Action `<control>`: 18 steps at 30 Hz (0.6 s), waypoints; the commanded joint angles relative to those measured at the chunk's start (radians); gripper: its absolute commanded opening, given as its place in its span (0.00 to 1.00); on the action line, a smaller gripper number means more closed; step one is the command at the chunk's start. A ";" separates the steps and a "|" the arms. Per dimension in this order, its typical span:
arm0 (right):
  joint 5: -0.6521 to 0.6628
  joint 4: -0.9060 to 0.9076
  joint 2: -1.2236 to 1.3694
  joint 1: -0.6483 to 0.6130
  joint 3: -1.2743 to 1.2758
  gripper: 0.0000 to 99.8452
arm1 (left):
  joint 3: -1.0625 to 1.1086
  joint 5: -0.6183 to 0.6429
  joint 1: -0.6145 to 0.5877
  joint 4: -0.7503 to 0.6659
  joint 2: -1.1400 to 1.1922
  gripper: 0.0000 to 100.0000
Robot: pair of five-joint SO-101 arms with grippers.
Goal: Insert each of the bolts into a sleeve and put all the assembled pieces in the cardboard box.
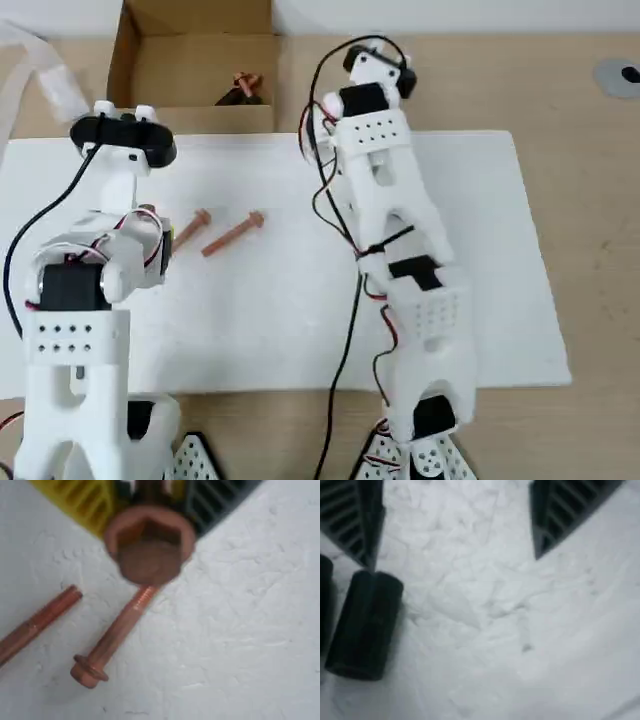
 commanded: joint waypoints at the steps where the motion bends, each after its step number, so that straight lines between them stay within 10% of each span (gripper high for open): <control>1: -0.009 -0.018 0.019 0.027 -0.008 0.24 | -0.003 -0.009 -0.003 -0.018 -0.036 0.01; 18: -0.002 -0.046 0.096 0.071 -0.002 0.24 | 0.006 -0.009 -0.003 -0.020 -0.035 0.01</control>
